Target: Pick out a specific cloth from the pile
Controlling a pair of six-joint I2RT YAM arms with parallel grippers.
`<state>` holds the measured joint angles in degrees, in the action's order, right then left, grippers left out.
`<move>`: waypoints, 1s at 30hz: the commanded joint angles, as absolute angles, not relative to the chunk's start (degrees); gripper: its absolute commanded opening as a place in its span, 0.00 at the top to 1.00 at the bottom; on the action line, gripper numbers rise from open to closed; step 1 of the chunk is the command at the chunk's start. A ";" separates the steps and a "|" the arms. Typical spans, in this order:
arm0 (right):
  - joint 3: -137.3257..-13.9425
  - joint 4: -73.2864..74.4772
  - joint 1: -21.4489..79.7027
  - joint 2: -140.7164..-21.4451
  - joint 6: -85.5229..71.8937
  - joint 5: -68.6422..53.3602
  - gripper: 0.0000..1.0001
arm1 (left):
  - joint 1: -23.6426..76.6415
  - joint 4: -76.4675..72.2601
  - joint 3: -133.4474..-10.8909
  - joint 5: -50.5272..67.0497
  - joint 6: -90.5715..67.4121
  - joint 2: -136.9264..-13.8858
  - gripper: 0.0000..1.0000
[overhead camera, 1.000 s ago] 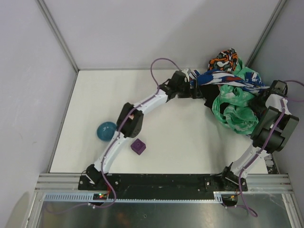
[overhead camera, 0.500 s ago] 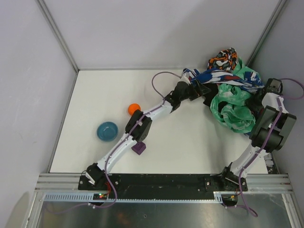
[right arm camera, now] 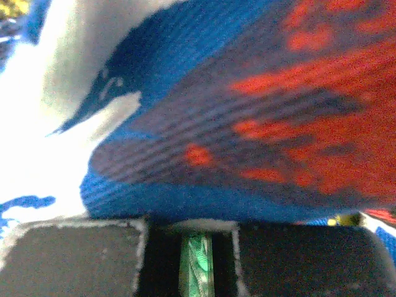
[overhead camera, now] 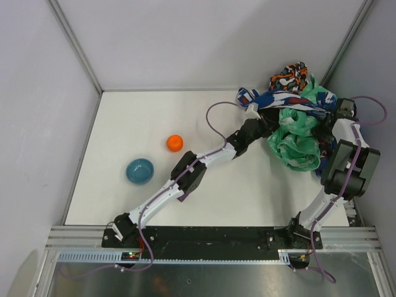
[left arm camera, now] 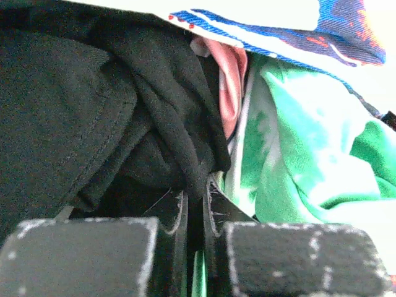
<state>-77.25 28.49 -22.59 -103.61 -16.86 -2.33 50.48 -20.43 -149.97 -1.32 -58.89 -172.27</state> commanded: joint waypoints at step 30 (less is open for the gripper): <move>-76.09 29.58 -23.83 -109.75 -20.65 7.08 1.00 | 36.79 -17.41 -84.61 0.98 -21.35 -90.48 0.99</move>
